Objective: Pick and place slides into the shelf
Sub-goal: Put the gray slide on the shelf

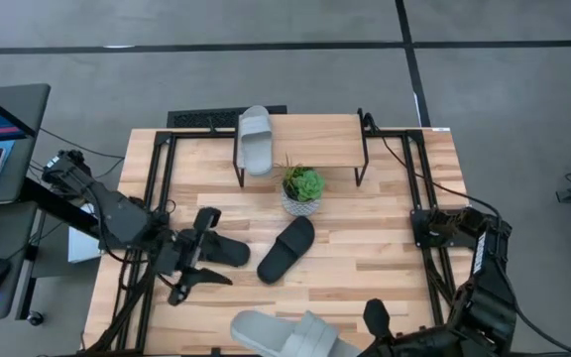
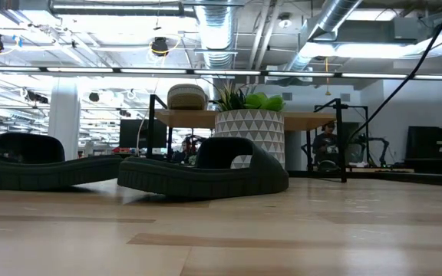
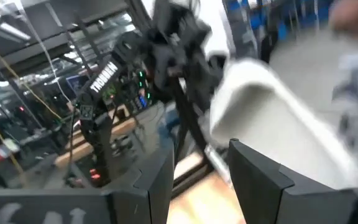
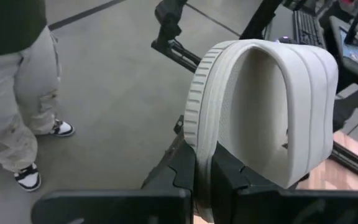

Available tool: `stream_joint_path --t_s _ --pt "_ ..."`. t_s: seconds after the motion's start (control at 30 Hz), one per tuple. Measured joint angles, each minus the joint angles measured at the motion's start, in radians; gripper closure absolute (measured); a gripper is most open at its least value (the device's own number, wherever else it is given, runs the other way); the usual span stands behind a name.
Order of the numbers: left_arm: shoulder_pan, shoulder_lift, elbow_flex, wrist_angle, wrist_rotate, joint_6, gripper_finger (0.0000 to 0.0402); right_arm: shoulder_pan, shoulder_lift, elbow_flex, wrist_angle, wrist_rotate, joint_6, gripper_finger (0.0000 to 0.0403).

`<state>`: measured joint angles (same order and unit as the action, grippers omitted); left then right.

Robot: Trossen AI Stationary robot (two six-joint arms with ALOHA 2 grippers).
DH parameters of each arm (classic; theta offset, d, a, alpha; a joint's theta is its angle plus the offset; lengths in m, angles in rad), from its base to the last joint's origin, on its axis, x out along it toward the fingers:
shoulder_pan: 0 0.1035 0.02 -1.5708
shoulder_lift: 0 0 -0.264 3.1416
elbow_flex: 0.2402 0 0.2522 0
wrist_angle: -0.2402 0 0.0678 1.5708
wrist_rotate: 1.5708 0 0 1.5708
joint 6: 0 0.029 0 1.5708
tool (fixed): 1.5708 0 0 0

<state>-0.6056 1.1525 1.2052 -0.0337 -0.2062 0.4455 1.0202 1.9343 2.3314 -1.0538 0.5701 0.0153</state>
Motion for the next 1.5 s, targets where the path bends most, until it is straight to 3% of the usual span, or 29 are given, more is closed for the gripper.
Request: stream_joint_path --t_s 0.37,0.6,1.0,1.5 --pt "-0.007 0.266 0.346 -0.368 -0.029 0.345 0.026 -0.032 0.0 0.001 0.076 -0.065 -0.032 0.0393" --pt "-0.007 0.339 0.549 -0.454 0.025 0.448 0.026 -0.059 0.001 0.001 0.075 -0.113 -0.019 0.0393" --pt "0.011 0.396 0.565 -0.431 0.146 0.431 0.026 -0.089 0.001 0.001 0.113 -0.151 -0.102 0.0393" --pt "0.015 0.406 0.565 -0.286 0.195 0.448 0.026 -0.136 0.001 0.001 0.112 -0.174 -0.173 0.0393"
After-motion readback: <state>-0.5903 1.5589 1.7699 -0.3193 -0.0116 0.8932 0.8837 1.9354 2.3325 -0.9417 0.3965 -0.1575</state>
